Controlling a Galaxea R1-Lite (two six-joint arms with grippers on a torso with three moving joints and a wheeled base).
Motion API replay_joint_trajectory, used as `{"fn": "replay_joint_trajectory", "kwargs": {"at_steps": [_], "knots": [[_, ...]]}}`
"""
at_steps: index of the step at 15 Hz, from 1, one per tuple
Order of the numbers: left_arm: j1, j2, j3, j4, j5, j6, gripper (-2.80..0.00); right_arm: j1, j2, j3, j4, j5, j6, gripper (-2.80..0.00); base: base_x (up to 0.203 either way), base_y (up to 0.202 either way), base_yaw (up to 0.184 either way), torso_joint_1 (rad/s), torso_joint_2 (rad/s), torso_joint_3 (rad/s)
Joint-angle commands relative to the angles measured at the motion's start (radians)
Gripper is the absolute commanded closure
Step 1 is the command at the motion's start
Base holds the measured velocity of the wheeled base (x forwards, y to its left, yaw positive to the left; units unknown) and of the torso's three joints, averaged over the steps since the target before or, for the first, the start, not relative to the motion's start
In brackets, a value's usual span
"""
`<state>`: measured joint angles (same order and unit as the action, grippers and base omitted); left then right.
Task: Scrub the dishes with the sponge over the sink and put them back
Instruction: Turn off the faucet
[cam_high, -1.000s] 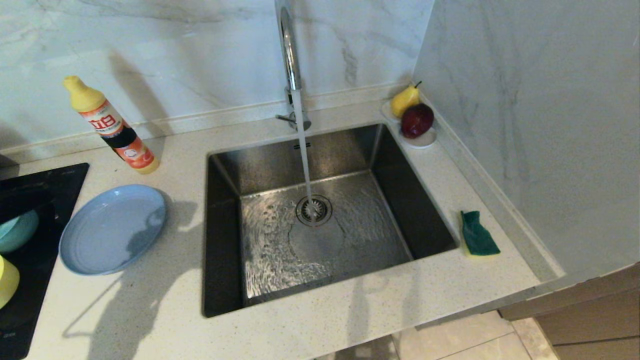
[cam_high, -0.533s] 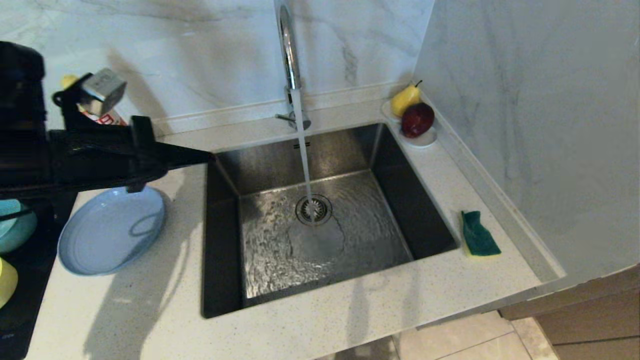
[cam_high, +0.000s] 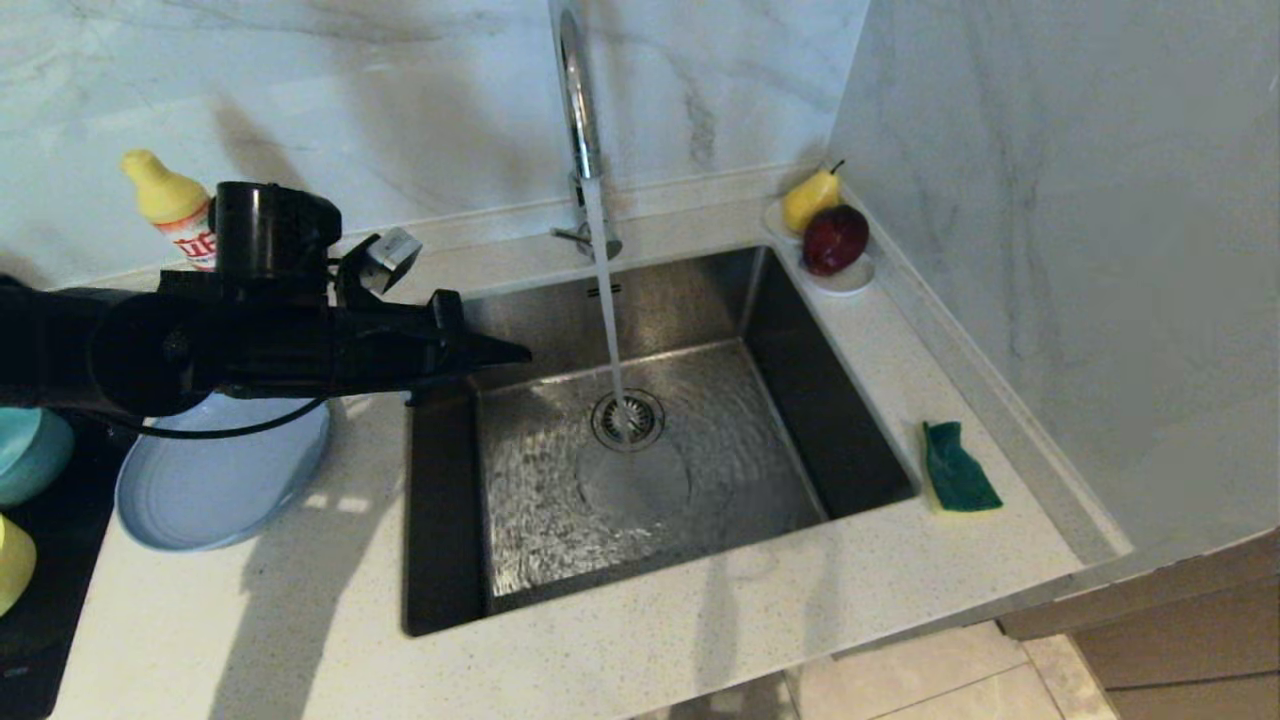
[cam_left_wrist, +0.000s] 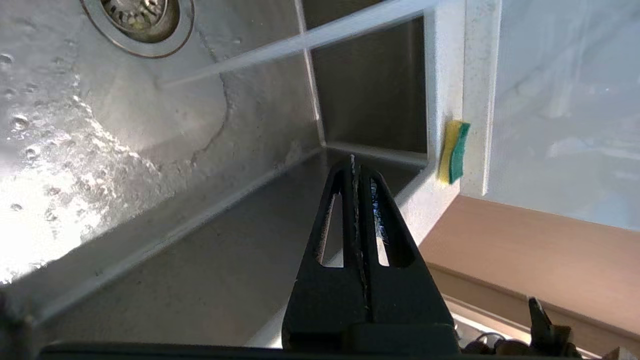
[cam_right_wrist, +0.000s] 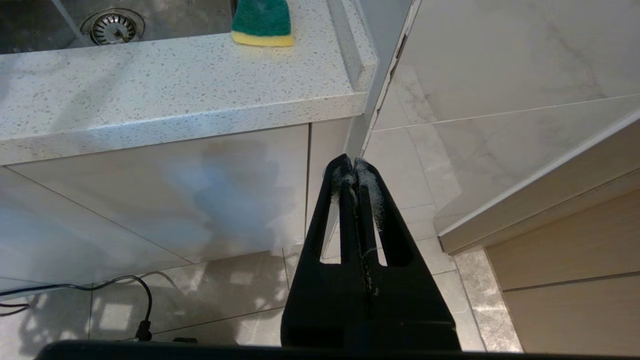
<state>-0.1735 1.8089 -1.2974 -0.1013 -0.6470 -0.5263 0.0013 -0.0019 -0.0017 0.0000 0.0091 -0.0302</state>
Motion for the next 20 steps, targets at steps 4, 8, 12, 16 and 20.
{"fn": "replay_joint_trajectory", "kwargs": {"at_steps": [4,8,12,16,20], "knots": [[-0.001,0.091,-0.100,-0.035,-0.001,-0.098,0.00,0.000,0.000,0.000,0.000,0.000,0.000,0.00,0.000,0.000,0.000,0.000,0.00,0.000],[-0.001,0.156,-0.148,-0.211,0.034,-0.246,0.00,0.000,0.000,0.000,0.000,0.000,0.000,0.00,0.000,0.000,0.000,0.000,0.00,0.000],[-0.001,0.207,-0.204,-0.261,0.098,-0.289,0.00,0.000,0.000,0.000,0.000,0.000,0.000,0.00,0.000,0.000,0.000,0.000,0.00,0.000],[-0.001,0.230,-0.240,-0.261,0.104,-0.310,0.00,0.000,0.000,0.000,0.000,0.000,-0.001,0.00,0.000,0.000,0.000,0.000,0.00,0.000],[-0.003,0.262,-0.296,-0.266,0.103,-0.342,0.00,0.000,0.000,0.000,0.000,0.000,0.000,0.00,0.000,0.000,0.000,0.000,0.00,0.000]]}}
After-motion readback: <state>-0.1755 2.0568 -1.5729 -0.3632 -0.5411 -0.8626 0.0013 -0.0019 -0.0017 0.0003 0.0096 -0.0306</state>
